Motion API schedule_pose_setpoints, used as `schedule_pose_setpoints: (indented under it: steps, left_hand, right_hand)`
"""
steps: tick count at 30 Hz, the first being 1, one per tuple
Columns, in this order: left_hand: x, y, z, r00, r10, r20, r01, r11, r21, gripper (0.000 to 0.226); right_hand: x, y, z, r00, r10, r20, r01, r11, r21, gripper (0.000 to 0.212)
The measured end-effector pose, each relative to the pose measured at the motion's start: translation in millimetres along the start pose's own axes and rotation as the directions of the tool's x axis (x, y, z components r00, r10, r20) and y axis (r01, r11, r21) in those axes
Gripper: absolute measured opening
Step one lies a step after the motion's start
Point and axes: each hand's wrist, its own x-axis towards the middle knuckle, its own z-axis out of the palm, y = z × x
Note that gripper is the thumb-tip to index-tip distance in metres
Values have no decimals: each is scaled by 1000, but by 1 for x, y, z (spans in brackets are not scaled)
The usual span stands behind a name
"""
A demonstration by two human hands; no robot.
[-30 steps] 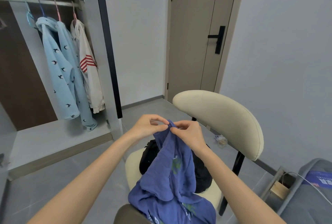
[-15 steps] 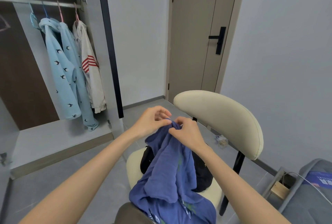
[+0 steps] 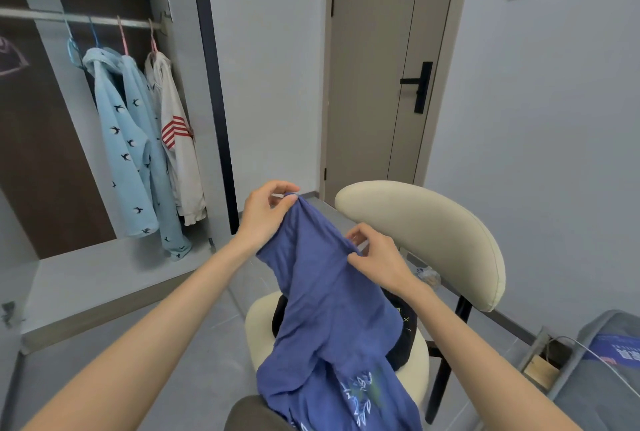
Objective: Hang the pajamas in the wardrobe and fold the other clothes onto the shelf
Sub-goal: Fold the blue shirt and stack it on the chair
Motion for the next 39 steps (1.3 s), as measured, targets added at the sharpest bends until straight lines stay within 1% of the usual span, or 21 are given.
schedule_pose_setpoints:
  steps: [3, 6, 8, 11, 13, 15, 17, 19, 22, 24, 26, 28, 31, 34, 37, 39]
  left_hand:
    - [-1, -1, -6, 1000, -3, -4, 2, 1000, -18, 17]
    - [-2, 5, -7, 998, 33, 47, -32, 999, -21, 14]
    - [-3, 9, -10, 994, 53, 99, -51, 998, -24, 13]
    - [-7, 11, -18, 982, 57, 180, -55, 998, -15, 13]
    - [-10, 8, -26, 974, 49, 222, -47, 999, -12, 14]
    - [-13, 3, -33, 960, 33, 279, -24, 999, -35, 14]
    - [-17, -4, -40, 944, 1, 330, 23, 997, -68, 13]
    - [-21, -12, -47, 934, -28, 355, 59, 995, -77, 12]
    - [-25, -21, -54, 915, -66, 398, 108, 991, -83, 11]
    - [-25, -23, -57, 891, -101, 443, 150, 985, -79, 12]
    - [-26, -25, -59, 866, -132, 482, 205, 973, -102, 13]
    - [-26, -26, -60, 852, -149, 501, 240, 963, -122, 14]
    - [-26, -26, -61, 852, -156, 500, 239, 965, -106, 13]
    - [-26, -29, -60, 849, -166, 502, 251, 962, -107, 12]
    - [-26, -34, -57, 827, -184, 531, 314, 935, -166, 15]
    - [-25, -35, -56, 822, -161, 546, 295, 941, -167, 13]
  right_hand:
    - [-1, 6, 0, 996, 30, 90, -27, 999, -35, 20]
    - [-3, 5, 8, 990, 35, 140, -35, 999, -2, 33]
    - [-5, 2, 12, 984, 44, 173, -58, 995, 78, 42]
    - [-8, -2, 19, 970, 28, 242, -76, 979, 190, 45]
    - [-12, -5, 26, 955, 20, 295, -106, 955, 278, 55]
    - [-13, -10, 31, 926, 28, 377, -176, 914, 366, 70]
    - [-13, -14, 37, 878, 36, 477, -262, 870, 417, 76]
    - [-11, -17, 43, 831, 31, 555, -317, 846, 428, 74]
    - [-8, -20, 54, 762, 7, 647, -355, 841, 409, 73]
    - [-5, -25, 61, 723, -39, 690, -387, 804, 451, 73]
    - [-1, -31, 64, 704, -88, 705, -426, 741, 519, 75]
    - [3, -36, 66, 695, -110, 711, -445, 711, 544, 72]
    - [8, -38, 68, 695, -86, 714, -416, 762, 496, 63]
    - [11, -35, 68, 698, -85, 711, -411, 766, 495, 66]
    - [14, -37, 66, 650, -120, 750, -409, 777, 478, 72]
    - [15, -40, 67, 621, -122, 774, -395, 804, 444, 66]
